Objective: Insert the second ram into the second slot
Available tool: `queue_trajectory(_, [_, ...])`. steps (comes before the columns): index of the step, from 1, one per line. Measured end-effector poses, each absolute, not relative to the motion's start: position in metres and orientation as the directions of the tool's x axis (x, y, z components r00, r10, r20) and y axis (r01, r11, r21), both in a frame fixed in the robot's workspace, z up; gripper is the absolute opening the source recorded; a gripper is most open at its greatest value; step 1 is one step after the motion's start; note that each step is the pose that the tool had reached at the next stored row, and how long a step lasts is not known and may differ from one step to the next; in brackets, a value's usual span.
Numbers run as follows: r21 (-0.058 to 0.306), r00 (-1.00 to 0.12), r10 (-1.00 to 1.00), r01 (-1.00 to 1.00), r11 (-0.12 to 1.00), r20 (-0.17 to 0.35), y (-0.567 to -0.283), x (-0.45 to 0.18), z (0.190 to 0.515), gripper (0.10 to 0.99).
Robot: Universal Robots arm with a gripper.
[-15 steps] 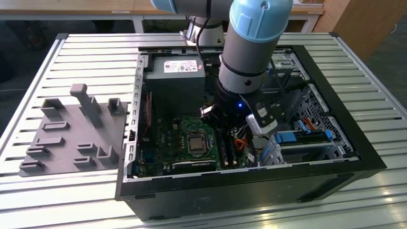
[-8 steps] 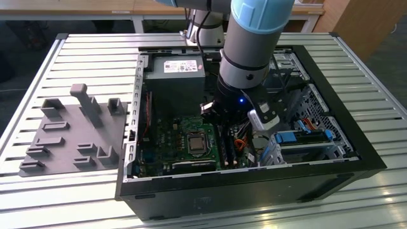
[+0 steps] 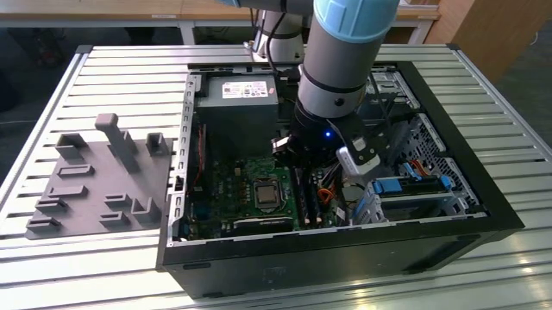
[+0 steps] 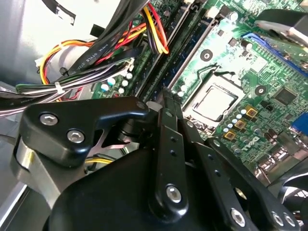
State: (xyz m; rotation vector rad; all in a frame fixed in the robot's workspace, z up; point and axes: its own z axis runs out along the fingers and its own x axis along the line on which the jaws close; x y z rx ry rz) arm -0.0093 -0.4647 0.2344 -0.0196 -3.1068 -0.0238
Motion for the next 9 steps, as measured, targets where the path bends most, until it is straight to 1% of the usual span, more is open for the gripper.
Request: queue_trajectory(9, [0.015, -0.999, 0.012, 0.013, 1.0, 0.035, -0.4647, -0.0095, 0.2367, 0.102])
